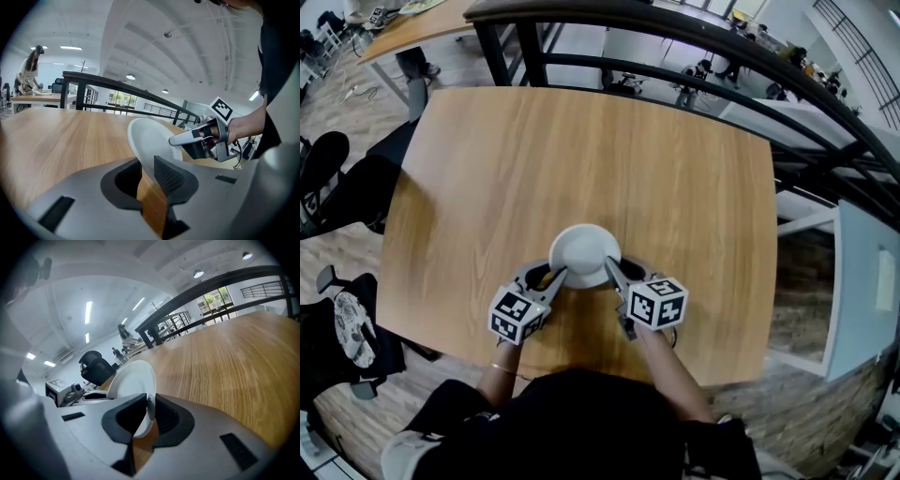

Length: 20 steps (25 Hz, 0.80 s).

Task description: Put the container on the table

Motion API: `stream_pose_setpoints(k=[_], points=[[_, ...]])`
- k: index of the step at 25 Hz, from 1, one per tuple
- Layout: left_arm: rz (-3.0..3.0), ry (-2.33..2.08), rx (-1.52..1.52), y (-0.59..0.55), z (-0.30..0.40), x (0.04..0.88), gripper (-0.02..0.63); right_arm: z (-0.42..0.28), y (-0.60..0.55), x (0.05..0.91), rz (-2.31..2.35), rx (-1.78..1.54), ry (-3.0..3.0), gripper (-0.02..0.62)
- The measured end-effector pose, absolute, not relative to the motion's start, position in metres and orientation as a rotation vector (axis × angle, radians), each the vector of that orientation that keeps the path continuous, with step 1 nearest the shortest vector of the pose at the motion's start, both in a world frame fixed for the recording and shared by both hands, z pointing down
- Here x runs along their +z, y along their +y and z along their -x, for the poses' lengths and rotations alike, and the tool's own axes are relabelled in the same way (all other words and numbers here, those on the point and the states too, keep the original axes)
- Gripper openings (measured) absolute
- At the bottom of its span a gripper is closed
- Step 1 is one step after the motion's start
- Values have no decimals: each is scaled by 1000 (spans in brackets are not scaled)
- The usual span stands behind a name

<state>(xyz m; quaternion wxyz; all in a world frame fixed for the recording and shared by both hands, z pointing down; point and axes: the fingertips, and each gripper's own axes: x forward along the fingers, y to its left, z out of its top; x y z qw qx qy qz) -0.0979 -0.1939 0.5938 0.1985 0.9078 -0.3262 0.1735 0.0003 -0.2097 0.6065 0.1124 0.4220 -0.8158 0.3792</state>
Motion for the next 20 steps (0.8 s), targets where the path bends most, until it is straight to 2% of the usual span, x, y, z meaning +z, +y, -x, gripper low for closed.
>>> stream_pose_setpoints(k=[20], points=[[-2554,-924,641,-191,93,608,92,-5,-214,623,-1244,1034,-2314,62]])
